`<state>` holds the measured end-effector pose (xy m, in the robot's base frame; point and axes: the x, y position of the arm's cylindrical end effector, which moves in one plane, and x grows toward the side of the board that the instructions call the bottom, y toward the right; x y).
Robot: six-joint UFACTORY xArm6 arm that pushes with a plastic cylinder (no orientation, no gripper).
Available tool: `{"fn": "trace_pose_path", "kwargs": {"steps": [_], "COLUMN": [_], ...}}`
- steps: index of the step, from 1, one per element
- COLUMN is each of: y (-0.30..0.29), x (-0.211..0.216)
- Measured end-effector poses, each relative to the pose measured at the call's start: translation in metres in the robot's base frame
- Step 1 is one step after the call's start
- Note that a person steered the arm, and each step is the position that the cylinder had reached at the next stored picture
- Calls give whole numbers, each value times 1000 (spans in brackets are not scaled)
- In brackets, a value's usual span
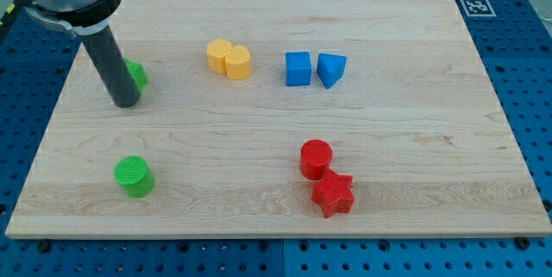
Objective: Move the green circle close to the green star
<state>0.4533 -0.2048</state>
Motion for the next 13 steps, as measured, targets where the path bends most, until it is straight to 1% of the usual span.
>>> {"fn": "trace_pose_path", "kwargs": {"steps": [2,3,4,7,10,12,13], "y": [0,4,43,50,39,26,22], "x": [106,145,164,159,111,97,82]}}
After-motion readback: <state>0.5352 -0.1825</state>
